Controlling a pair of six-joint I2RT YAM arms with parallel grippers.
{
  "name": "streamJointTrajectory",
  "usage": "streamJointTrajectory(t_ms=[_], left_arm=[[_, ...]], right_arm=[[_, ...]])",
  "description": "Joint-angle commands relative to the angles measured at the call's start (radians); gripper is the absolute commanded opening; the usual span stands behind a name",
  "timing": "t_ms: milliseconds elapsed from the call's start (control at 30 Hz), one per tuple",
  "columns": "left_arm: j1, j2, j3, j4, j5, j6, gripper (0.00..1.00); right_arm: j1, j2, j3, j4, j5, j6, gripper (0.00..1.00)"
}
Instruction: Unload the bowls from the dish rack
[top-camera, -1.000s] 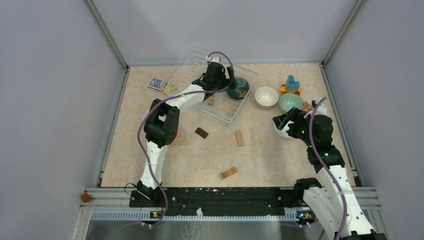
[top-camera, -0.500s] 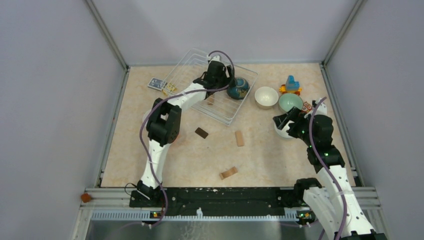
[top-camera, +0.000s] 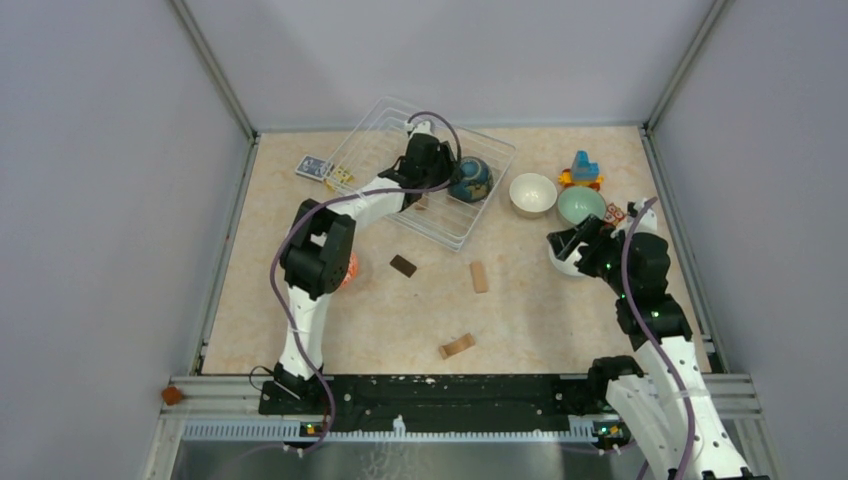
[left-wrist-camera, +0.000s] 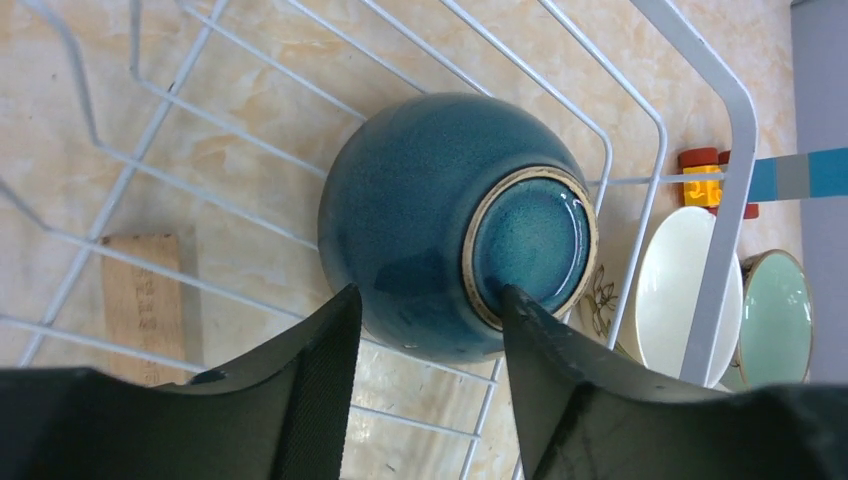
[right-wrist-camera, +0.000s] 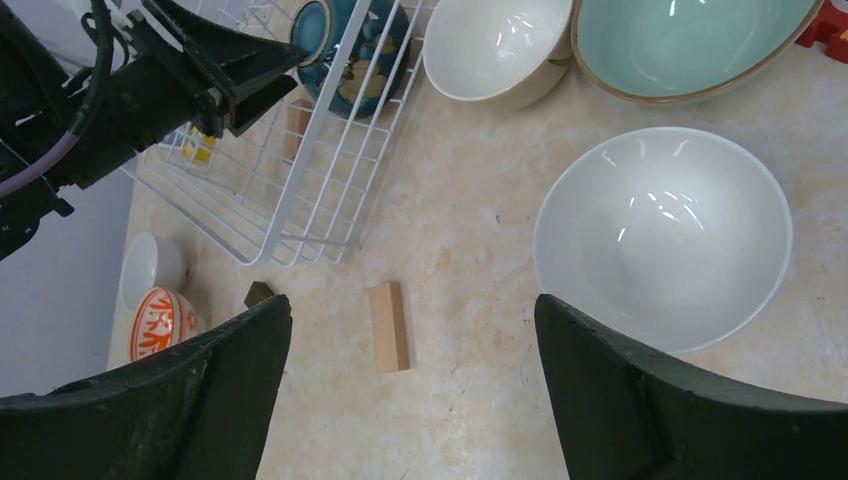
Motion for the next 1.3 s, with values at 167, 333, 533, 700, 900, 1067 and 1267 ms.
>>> streamJointTrajectory(t_ms=[167,333,533,700,900,1067,1267], left_arm=[[0.019,-0.067,-0.205,-0.003,0.061,0.001,0.33],[0.02,-0.074,-0.228,-0.032,0.077,0.006,0.27],[0.021,-0.133,-0.303,-0.03,0.028,0.017,0.25],[0.022,-0.143,-0.326,-0.034,0.033,0.021,0.25],[0.025,-0.145,-0.329,-0.035,0.039,0.024,0.25],[0.03,-0.155,-0.328,-0.046,0.033,0.033,0.25],[0.031,-0.205,-0.34,-0.082,0.029,0.04,0.25]], right_arm=[[-0.005,-0.01,0.021,0.006,-0.007,0.021,0.89],[-0.005,-0.006,0.018,0.01,-0.011,0.031,0.89],[-0.005,0.093,0.076,0.048,-0.097,0.007,0.8],[0.042,0.253,0.206,0.13,-0.145,-0.092,0.8],[0.177,0.565,0.523,0.084,-0.183,-0.367,0.77],[0.182,0.879,0.739,0.076,-0.318,-0.399,0.69],[0.207,1.196,1.015,-0.014,-0.347,-0.462,0.58]])
